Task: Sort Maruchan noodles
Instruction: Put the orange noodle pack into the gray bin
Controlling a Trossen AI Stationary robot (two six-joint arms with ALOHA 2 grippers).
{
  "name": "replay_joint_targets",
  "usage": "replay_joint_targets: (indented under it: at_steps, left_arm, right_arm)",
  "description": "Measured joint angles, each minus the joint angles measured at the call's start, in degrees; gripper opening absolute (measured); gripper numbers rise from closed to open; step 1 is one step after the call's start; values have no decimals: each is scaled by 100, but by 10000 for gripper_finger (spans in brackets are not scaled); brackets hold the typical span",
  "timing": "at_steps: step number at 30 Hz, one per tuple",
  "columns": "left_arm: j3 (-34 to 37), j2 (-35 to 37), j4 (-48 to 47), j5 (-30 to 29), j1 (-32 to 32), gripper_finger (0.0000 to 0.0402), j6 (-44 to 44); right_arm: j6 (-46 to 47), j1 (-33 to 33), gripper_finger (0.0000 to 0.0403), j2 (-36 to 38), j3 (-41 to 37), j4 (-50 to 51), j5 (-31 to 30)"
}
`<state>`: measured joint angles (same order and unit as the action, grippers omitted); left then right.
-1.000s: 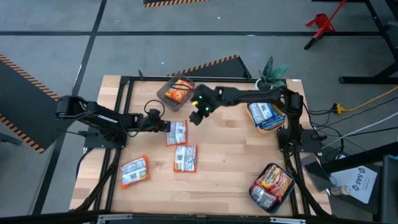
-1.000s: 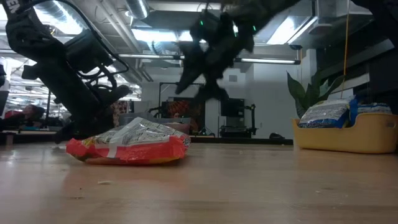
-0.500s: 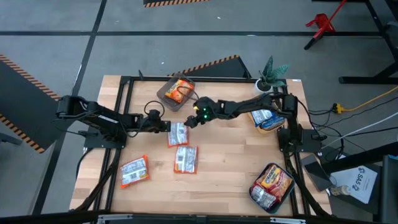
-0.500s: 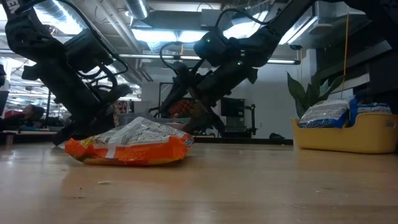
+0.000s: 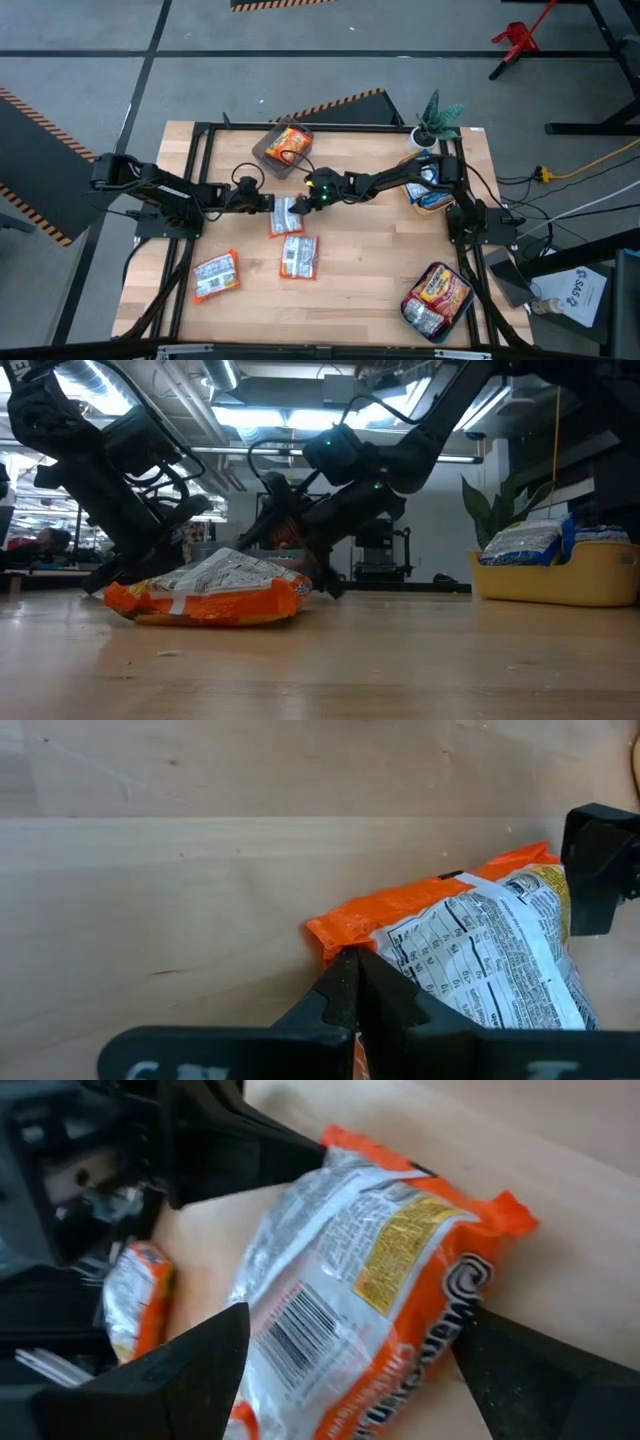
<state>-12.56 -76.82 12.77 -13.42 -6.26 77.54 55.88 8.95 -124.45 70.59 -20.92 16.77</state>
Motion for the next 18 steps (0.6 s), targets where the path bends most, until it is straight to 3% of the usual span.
replay_joint_targets:
  at_steps: [8,18]
  left_arm:
    - [-9,-7,38,-34,2,0,28]
    - [-102,-29,99,-153,2,0,82]
  right_arm:
    - [116,2,326,-120,4,-583,74]
    - [-49,-80,326,-137,175,-287,-524]
